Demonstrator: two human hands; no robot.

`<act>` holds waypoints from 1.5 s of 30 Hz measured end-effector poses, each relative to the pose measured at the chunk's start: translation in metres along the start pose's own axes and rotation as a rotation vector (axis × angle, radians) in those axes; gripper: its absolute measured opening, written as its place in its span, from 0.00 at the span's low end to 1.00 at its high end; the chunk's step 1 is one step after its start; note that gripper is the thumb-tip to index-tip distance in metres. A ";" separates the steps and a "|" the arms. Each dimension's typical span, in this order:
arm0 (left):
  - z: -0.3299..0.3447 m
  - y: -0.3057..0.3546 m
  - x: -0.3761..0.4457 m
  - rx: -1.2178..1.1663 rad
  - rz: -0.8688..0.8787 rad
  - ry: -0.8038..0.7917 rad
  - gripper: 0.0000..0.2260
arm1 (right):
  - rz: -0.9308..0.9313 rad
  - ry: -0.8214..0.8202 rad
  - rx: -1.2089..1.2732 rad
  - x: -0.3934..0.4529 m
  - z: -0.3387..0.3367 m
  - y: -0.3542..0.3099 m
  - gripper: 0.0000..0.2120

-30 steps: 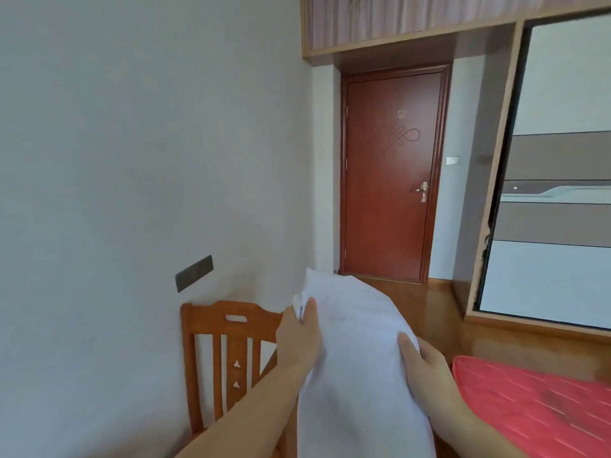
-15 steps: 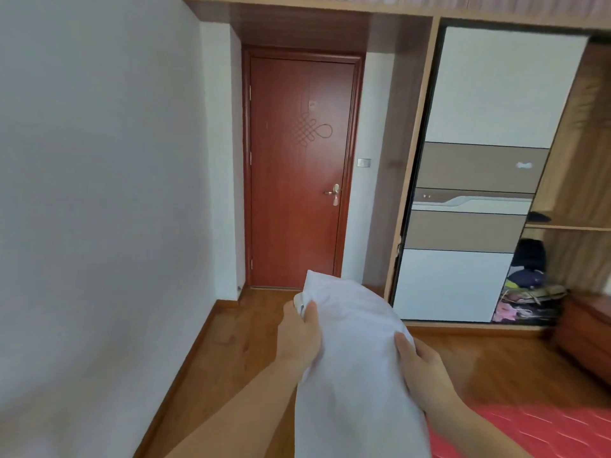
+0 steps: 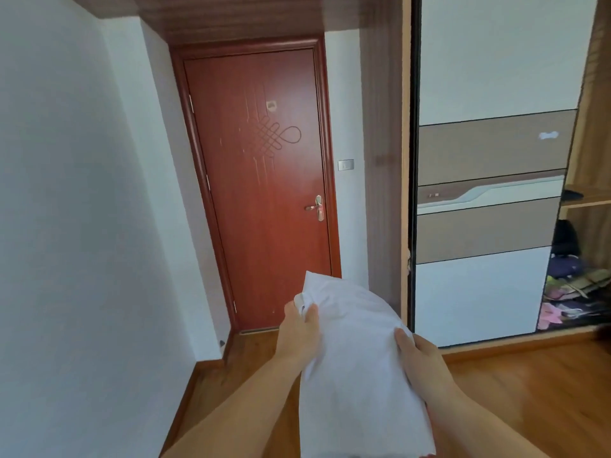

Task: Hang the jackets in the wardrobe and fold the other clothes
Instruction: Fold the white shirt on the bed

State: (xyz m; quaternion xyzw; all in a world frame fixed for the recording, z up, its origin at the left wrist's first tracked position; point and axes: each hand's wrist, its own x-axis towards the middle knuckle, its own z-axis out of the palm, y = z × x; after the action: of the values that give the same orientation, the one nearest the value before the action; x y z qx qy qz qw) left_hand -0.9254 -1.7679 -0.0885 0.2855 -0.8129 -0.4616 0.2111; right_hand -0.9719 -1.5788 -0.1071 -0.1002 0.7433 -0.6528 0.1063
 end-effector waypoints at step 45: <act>0.856 0.441 0.576 -0.377 0.225 -1.067 0.22 | 0.081 1.083 0.011 0.755 -0.525 0.008 0.10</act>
State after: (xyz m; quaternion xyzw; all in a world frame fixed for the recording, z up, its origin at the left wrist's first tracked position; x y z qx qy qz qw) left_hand -1.9940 -1.4274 -0.0736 -0.1176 -0.7357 -0.6535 -0.1332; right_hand -1.8465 -1.2964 -0.0696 0.2797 0.6915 -0.6105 -0.2663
